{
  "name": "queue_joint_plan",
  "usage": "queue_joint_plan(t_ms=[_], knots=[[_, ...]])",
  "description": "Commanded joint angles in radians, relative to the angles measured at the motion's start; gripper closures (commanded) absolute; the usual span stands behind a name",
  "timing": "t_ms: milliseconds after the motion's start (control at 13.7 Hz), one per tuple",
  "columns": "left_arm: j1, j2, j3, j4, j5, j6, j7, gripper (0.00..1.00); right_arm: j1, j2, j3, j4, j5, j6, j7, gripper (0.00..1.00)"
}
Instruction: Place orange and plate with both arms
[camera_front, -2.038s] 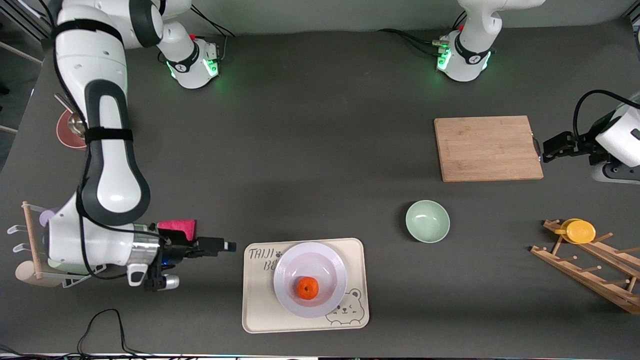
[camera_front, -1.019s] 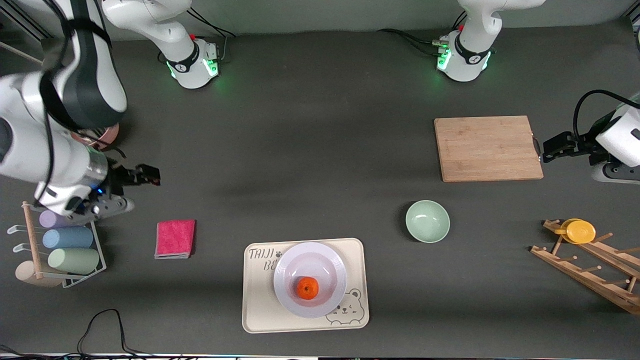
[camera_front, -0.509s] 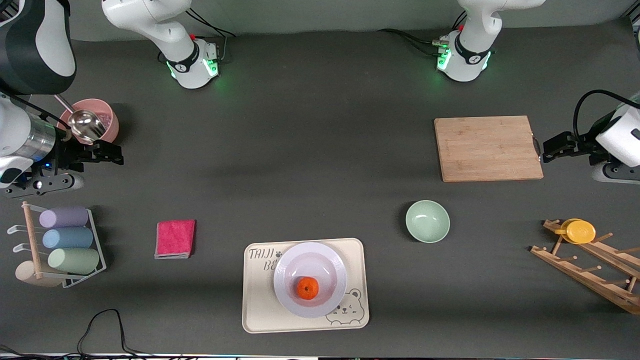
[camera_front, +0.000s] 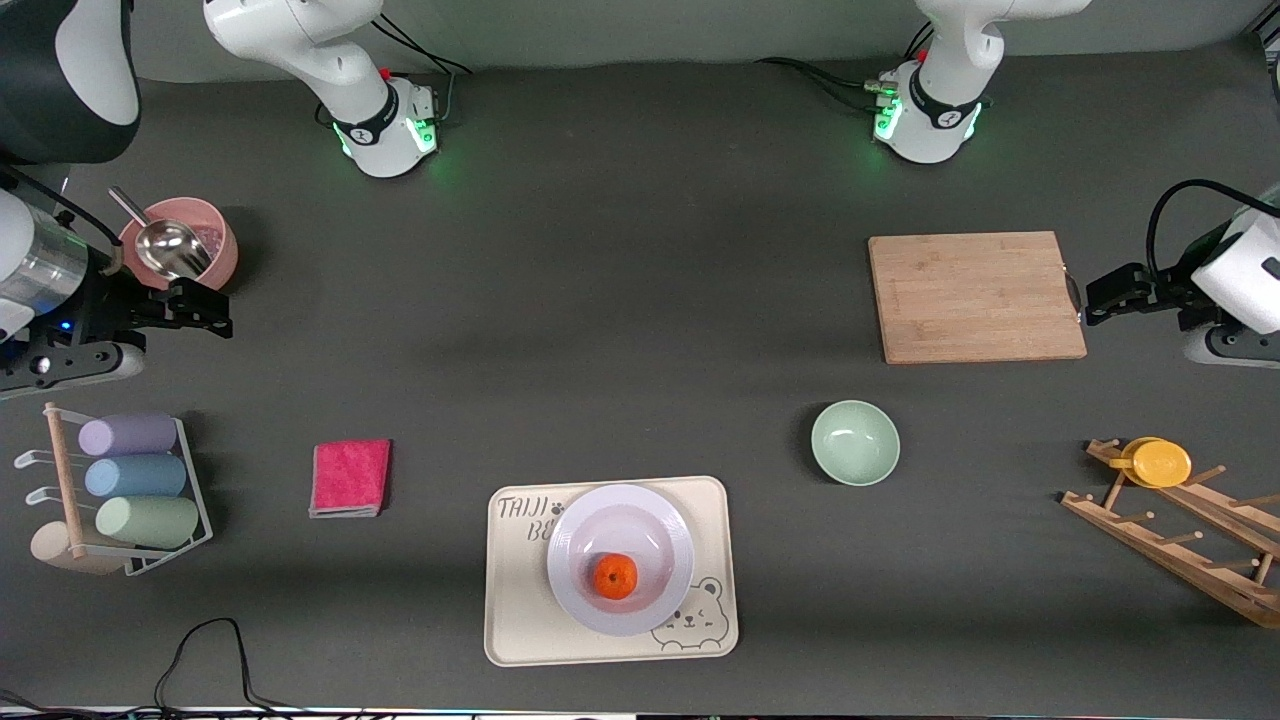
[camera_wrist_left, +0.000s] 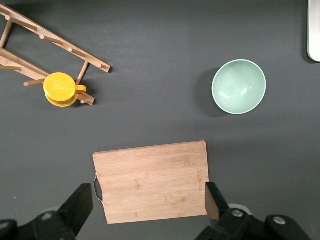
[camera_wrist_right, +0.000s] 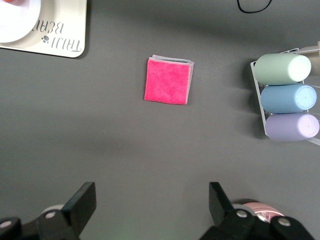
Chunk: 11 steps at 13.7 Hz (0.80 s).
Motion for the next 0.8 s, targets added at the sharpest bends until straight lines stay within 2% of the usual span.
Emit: queue_joint_plan(t_ms=[0, 146, 291, 509, 728], knots=[[0.005, 0.003, -0.002, 0.015, -0.009, 0.001, 0.017, 0.0, -0.036, 0.02, 0.011, 0.03, 0.009, -0.078, 0.026, 0.0], [0.005, 0.003, -0.002, 0.015, -0.01, 0.001, 0.017, 0.0, -0.127, 0.003, 0.096, -0.002, 0.018, -0.09, 0.031, 0.0], [0.005, 0.003, -0.002, 0.015, -0.01, 0.001, 0.017, 0.0, -0.188, -0.033, 0.144, -0.041, 0.07, -0.083, 0.018, 0.0], [0.005, 0.003, -0.002, 0.015, -0.01, 0.001, 0.017, 0.0, -0.256, -0.174, 0.224, -0.214, 0.077, 0.034, 0.018, 0.0], [0.006, 0.002, -0.002, 0.015, -0.01, -0.001, 0.017, 0.0, -0.255, -0.272, 0.235, -0.358, 0.077, 0.135, 0.017, 0.0]])
